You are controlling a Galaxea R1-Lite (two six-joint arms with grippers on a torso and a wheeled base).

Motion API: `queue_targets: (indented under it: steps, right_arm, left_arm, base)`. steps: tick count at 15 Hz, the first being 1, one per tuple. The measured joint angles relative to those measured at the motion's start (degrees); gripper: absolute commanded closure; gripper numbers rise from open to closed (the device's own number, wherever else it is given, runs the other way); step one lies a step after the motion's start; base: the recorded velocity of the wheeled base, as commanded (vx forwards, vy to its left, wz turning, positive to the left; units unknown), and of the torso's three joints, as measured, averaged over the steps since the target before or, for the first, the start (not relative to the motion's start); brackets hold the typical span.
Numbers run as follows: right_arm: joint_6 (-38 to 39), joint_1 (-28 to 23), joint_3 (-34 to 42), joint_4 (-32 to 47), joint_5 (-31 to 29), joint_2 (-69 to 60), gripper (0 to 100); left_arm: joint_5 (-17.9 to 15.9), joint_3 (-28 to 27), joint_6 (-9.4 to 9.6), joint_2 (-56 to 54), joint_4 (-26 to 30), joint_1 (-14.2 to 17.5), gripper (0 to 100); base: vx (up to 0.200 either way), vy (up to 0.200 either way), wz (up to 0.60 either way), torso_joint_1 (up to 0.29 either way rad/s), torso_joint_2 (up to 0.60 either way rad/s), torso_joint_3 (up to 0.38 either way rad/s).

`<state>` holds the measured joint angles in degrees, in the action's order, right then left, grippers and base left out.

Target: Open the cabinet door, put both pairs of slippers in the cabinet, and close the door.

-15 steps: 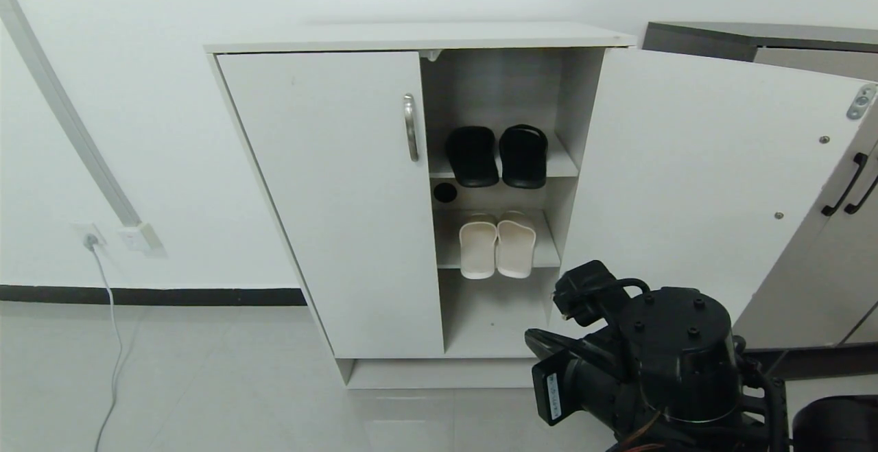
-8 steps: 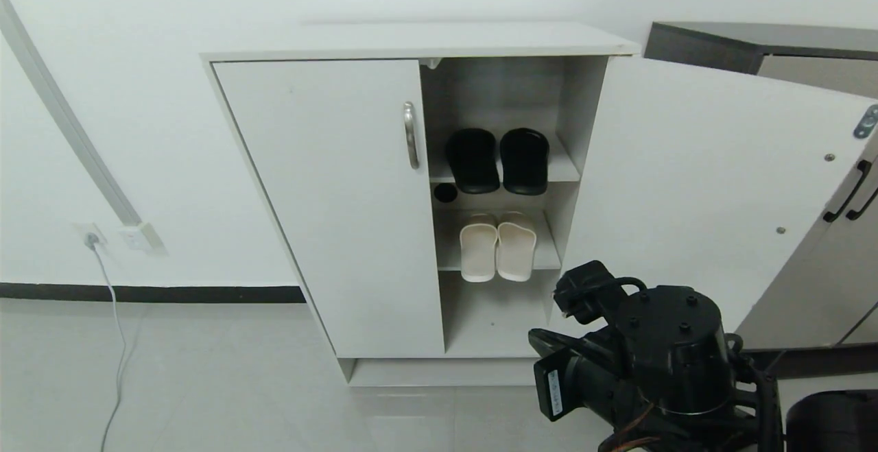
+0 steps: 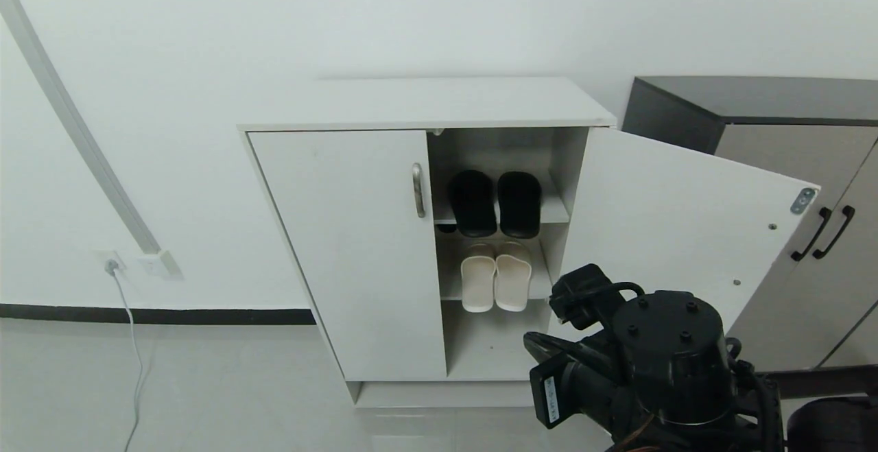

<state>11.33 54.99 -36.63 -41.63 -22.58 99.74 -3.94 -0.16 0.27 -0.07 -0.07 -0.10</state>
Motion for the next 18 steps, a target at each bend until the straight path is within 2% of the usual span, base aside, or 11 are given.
queue_targets:
  steps: [10, 18]
  right_arm:
    - [-0.06, 0.11, 0.12, 0.06, 0.0, 0.09, 100]
    - [-1.06, 0.05, 0.44, 0.04, 0.0, 0.17, 100]
  left_arm:
    - [-0.02, -0.02, -0.02, 0.0, 0.0, 0.02, 100]
    - [-0.02, -0.02, 0.0, 0.0, 0.0, -0.01, 100]
  base:
    - [0.0, 0.0, 0.0, 0.174, -0.49, -0.316]
    - [0.0, 0.0, 0.0, 0.236, -0.56, -0.325]
